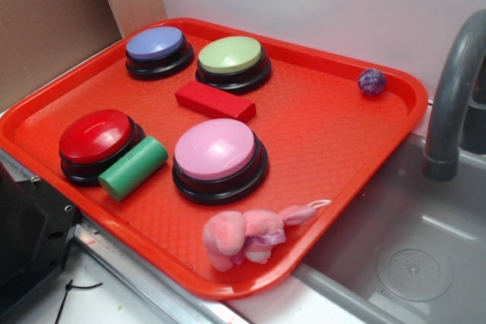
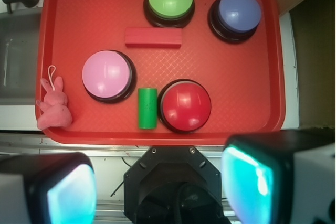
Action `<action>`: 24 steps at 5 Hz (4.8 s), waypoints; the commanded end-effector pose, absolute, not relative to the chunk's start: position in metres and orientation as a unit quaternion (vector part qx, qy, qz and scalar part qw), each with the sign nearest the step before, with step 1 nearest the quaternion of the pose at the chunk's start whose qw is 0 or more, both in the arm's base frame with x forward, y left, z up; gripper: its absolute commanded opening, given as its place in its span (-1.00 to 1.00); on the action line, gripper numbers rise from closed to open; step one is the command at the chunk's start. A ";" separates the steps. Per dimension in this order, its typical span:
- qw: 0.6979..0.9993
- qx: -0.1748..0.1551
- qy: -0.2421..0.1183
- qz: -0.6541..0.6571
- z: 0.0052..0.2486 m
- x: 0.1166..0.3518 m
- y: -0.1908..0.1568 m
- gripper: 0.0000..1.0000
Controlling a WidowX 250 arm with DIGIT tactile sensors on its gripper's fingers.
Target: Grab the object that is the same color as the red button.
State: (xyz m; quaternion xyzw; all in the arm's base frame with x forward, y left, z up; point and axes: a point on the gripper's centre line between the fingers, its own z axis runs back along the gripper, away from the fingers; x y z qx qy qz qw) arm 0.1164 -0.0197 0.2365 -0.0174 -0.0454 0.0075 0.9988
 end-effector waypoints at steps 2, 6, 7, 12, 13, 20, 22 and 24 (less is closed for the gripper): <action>0.992 -0.033 -0.049 0.113 0.225 0.132 -0.018 1.00; 0.847 -0.037 -0.086 0.523 0.162 0.212 -0.017 1.00; 0.808 -0.030 -0.083 0.583 0.141 0.229 -0.020 1.00; 0.778 0.039 -0.084 0.621 0.031 0.265 -0.024 1.00; 0.778 0.040 -0.084 0.621 0.024 0.263 -0.024 0.78; 0.938 0.004 -0.041 0.346 0.154 0.240 -0.002 -1.00; 0.988 -0.114 0.005 0.105 0.196 0.228 -0.001 -1.00; 0.998 -0.056 -0.042 0.000 0.213 0.224 -0.004 -1.00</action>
